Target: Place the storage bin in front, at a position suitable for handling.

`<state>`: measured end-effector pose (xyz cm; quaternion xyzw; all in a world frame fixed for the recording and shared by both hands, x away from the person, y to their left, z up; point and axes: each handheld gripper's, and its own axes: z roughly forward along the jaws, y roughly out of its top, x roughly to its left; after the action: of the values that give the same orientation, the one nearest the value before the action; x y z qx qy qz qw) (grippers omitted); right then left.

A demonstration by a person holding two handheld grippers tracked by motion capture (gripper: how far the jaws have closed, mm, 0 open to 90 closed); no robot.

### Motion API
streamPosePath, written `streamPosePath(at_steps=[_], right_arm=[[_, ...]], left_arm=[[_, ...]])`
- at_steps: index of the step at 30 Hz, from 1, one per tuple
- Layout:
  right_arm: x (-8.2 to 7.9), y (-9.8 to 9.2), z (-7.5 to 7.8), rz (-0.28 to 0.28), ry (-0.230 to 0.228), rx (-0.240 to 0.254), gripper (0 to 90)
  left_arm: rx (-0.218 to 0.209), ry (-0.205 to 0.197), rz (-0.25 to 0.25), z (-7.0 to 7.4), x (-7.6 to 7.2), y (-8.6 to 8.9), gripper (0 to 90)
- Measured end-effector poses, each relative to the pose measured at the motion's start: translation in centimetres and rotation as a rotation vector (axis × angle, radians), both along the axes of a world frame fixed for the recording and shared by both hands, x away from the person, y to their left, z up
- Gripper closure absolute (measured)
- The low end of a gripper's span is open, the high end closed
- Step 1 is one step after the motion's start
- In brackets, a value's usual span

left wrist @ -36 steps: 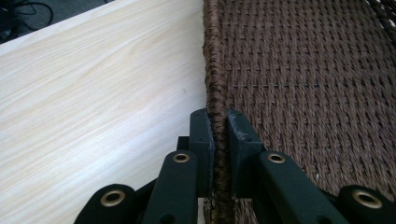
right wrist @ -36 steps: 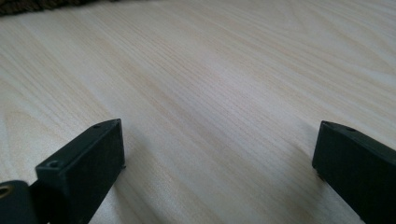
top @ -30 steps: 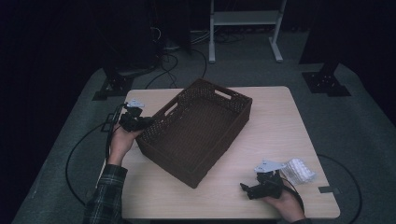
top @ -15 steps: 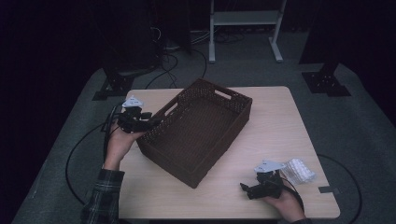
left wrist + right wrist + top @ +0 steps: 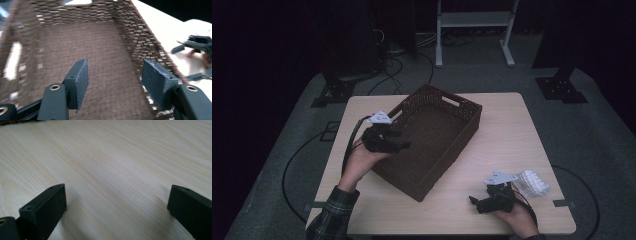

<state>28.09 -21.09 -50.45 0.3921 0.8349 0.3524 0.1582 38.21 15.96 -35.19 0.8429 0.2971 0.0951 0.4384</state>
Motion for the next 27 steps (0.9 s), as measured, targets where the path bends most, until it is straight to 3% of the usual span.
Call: streamPosePath(at_steps=[5, 16, 27], right_arm=[[0.0, 0.0, 0.0, 0.0, 0.0, -0.001, 1.7], [0.0, 0.0, 0.0, -0.001, -0.001, -0.001, 1.7], [0.0, 0.0, 0.0, -0.002, 0.0, -0.001, 1.7]], left_arm=[[0.024, 0.011, -0.064, -0.5, -0.9, -2.5, 38.2], [0.061, 0.036, -0.145, -1.8, -2.1, -6.4, 39.5], [0.117, 0.037, -0.164, -2.3, -0.8, -9.3, 42.1]])
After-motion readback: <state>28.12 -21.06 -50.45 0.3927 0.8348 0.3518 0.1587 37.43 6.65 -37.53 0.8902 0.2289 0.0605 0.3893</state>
